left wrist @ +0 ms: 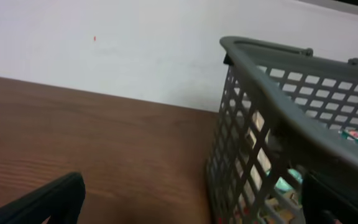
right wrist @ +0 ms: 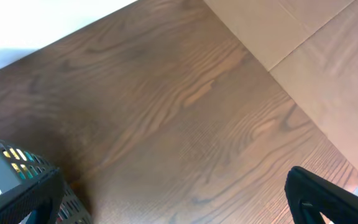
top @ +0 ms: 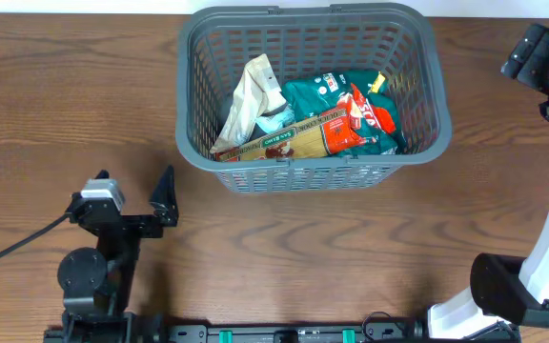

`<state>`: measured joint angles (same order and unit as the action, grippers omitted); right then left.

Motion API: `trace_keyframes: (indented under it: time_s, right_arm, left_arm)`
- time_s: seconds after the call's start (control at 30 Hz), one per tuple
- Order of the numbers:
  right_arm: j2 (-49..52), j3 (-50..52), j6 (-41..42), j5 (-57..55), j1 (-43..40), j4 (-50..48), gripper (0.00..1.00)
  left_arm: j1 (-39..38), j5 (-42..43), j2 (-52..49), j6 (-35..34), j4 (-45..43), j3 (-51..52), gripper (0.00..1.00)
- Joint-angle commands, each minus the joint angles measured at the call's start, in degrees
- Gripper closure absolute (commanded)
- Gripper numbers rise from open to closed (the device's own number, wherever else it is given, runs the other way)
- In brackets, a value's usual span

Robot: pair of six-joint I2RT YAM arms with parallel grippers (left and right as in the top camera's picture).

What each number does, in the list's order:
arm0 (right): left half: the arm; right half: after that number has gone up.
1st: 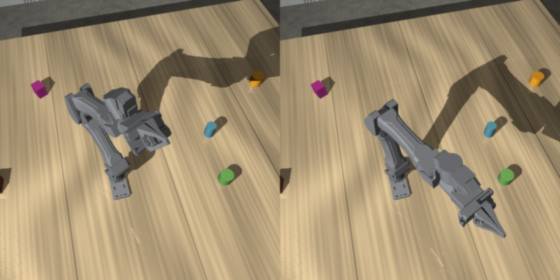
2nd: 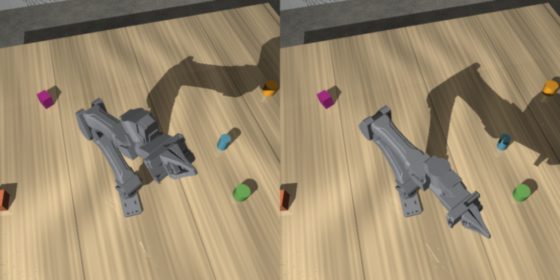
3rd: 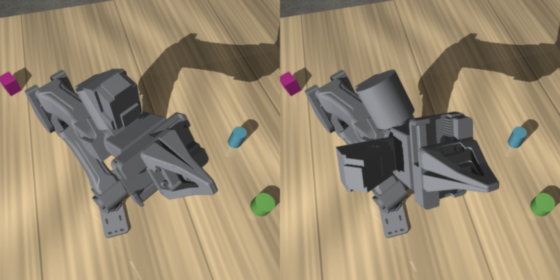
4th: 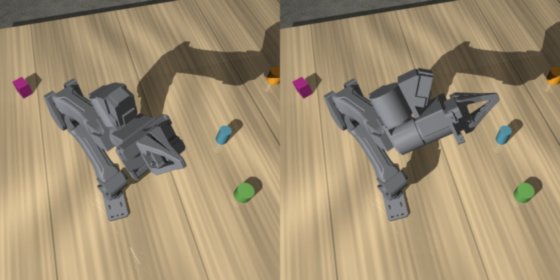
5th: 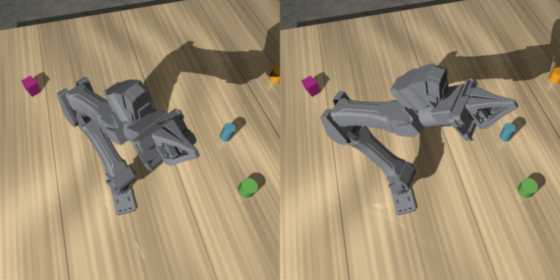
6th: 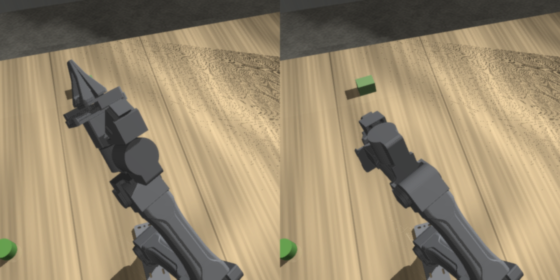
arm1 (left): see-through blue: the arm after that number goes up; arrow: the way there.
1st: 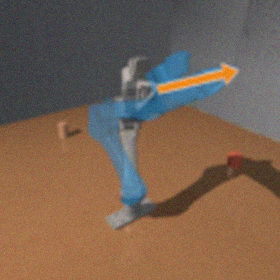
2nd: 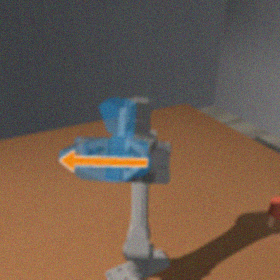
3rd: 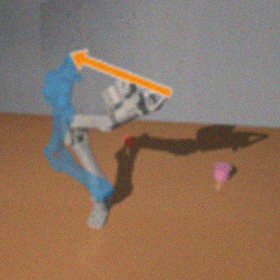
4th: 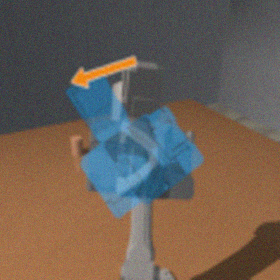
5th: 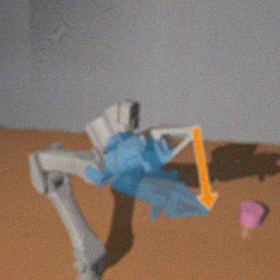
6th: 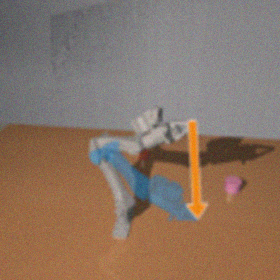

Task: Pack container

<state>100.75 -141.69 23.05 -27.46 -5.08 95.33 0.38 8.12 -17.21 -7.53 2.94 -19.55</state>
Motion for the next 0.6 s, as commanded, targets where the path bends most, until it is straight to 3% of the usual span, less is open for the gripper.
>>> trace_keyframes:
  time_s: [0.0,0.57]
  right_arm:
    - [-0.35,-0.5,0.7,-0.59,-0.2,0.11,0.01]
    - [-0.35,-0.5,0.7,-0.59,-0.2,0.11,0.01]
  left_arm:
    - [0.35,-0.68,1.97,-0.31,-0.5,1.46,0.01]
    - [0.35,-0.68,8.48,-0.76,-0.48,8.11,0.01]
